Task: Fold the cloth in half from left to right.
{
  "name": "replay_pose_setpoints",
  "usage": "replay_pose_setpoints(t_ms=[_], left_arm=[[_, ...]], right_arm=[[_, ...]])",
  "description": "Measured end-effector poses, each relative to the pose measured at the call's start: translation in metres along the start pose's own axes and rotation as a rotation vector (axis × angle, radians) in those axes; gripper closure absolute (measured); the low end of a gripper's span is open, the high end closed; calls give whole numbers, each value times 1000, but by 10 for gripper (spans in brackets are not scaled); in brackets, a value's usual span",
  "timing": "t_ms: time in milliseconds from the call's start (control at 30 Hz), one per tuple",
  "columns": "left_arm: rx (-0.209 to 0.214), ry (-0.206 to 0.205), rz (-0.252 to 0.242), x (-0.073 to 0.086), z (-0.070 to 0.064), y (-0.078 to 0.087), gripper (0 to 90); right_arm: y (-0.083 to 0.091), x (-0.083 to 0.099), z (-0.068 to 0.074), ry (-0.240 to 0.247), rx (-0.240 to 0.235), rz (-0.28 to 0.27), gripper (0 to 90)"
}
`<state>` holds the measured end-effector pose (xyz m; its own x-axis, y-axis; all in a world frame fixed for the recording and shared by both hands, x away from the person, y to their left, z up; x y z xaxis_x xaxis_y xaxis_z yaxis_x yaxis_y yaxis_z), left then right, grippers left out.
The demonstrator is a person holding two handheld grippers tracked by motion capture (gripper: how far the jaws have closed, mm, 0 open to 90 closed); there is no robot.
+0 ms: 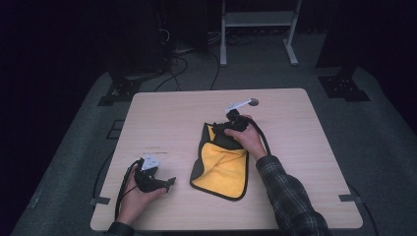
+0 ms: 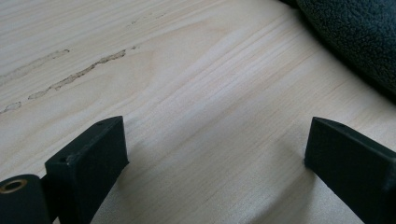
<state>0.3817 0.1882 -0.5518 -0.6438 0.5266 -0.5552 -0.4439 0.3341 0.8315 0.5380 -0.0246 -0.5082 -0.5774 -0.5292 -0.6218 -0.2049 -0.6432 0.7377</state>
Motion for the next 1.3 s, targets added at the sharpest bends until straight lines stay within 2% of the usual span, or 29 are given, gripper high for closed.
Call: replay_pose_setpoints(t_ms=[33, 100, 200, 267, 433, 667, 800, 833, 900, 1000, 1067, 1133, 1233, 1300], left_arm=[[0, 0, 0, 0, 0, 0, 48], [0, -1, 1, 0, 0, 0, 48], [0, 0, 0, 0, 0, 0, 48], [0, 0, 0, 0, 0, 0, 48], [0, 0, 0, 0, 0, 0, 48], [0, 0, 0, 0, 0, 0, 48], [0, 0, 0, 0, 0, 0, 48], [0, 0, 0, 0, 0, 0, 48], [0, 0, 0, 0, 0, 0, 48], [0, 0, 0, 0, 0, 0, 48], [0, 0, 0, 0, 0, 0, 48], [0, 0, 0, 0, 0, 0, 48], [0, 0, 0, 0, 0, 0, 48], [0, 0, 1, 0, 0, 0, 48]], right_arm=[[8, -3, -3, -13, 26, -18, 788], [11, -3, -5, -16, 37, -25, 791], [26, -5, -14, -51, 79, -61, 792], [39, -3, -26, -72, 123, -86, 789], [60, 9, -52, -136, 195, -111, 781], [67, 34, -82, -239, 282, -61, 769], [59, 48, -95, -269, 315, -19, 757], [55, 54, -100, -280, 337, -7, 738], [53, 57, -103, -290, 343, -5, 714], [58, 57, -105, -295, 351, -31, 604], [72, 51, -101, -279, 358, -68, 545], [76, 50, -100, -279, 358, -75, 540], [91, 44, -95, -263, 367, -110, 516], [96, 42, -89, -255, 348, -122, 508]])
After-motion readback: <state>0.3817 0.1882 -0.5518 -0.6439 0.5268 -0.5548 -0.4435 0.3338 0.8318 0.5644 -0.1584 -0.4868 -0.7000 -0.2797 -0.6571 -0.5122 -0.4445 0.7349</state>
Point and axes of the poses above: each handheld gripper's, and its own axes: y roughly backward along the jaws, x roughly out of its underside, z roughly to its left, the point moved 10 cm from there along -y, roughly forward along the jaws, and after that the axes turned 13 degrees about z, right-handed, at the moved point
